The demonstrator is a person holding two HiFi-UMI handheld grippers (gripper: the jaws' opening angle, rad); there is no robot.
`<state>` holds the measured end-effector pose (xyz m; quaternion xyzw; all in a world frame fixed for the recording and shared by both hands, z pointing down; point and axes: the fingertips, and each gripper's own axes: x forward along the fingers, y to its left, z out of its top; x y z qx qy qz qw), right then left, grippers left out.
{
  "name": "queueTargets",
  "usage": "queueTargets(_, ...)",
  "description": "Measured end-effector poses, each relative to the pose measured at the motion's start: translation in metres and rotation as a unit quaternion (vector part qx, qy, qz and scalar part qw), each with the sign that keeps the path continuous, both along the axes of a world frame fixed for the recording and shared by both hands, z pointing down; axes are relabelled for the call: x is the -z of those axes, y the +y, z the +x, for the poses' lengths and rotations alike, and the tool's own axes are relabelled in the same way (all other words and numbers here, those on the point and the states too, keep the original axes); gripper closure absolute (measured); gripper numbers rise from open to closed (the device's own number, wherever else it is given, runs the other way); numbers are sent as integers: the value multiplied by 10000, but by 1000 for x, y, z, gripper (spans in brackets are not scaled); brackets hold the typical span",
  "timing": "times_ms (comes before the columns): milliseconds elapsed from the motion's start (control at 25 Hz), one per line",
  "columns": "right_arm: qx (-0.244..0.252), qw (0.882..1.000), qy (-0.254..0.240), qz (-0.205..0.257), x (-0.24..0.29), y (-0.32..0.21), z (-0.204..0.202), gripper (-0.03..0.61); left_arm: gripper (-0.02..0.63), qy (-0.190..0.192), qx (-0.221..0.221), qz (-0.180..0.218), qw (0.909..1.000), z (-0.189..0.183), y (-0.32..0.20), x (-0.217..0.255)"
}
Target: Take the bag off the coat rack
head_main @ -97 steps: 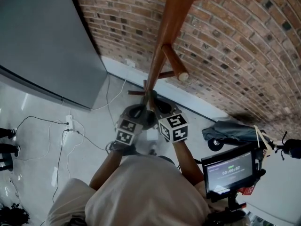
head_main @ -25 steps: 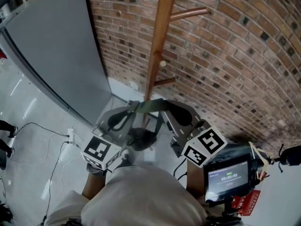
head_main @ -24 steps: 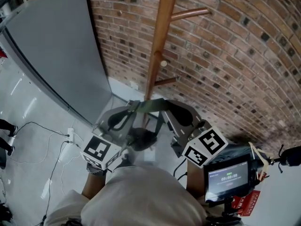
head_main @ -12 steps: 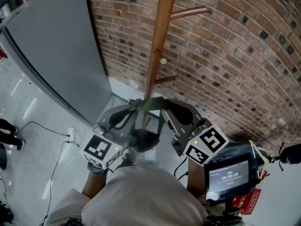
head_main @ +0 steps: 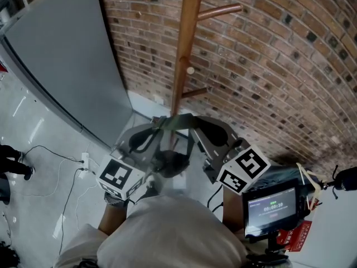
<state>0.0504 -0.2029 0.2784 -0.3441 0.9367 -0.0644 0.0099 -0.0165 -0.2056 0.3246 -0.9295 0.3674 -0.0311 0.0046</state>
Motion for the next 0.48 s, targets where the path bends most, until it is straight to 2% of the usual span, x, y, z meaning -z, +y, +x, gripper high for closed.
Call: queueTargets(480,9,10000,24,-88,-10,-9,2,571,597,-42,66,-82,9999,0,-10,-8)
